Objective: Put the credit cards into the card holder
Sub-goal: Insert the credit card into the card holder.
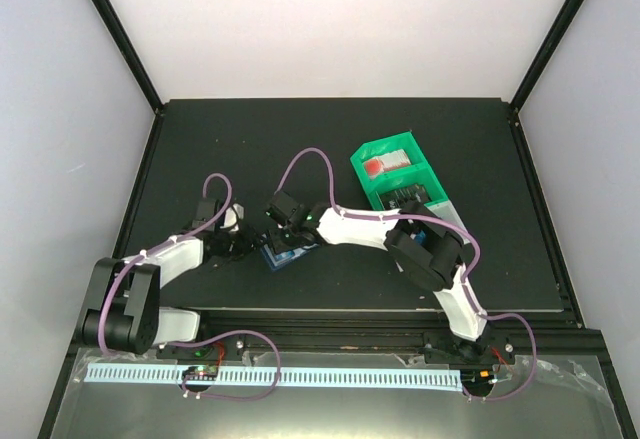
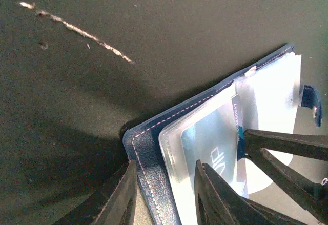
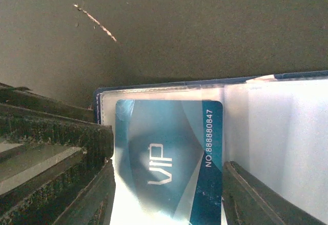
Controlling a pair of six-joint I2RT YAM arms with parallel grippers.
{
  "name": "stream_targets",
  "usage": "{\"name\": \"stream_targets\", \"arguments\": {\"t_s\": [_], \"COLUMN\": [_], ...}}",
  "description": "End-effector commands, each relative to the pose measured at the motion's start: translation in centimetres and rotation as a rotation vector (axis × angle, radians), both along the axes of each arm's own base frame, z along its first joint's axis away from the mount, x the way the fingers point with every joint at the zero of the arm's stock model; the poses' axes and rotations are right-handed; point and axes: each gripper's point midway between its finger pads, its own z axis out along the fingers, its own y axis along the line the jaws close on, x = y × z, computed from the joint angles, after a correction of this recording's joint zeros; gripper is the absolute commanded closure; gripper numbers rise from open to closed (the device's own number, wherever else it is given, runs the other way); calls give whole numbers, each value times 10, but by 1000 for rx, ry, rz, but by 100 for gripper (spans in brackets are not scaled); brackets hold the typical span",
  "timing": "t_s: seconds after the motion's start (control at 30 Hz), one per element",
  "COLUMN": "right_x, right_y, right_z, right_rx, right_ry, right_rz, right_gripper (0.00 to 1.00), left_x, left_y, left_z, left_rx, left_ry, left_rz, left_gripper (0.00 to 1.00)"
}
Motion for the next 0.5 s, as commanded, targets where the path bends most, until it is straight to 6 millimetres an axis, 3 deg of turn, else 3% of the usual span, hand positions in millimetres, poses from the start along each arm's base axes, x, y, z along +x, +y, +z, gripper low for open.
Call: {"name": "stream_targets", "arguments": {"t_s": [0.0,0.3,0.47], "right_x": [-14,-13,1], "right_y": [15,20,16], "right_z": [2,19,44], "right_rx": [82,212,366], "right_ry": [52,89,137], "right_rz": [62,44,6], "right_gripper": [42,42,42], "left_x": [-8,-12,-10], "left_y": [-3,-7,-2], "left_z": [-9,-13,-7], "left_rx": [-4,-25,1], "left_ry": [41,37,3], "left_rz": [-32,-43,-26], "left_gripper": [66,67,66]}}
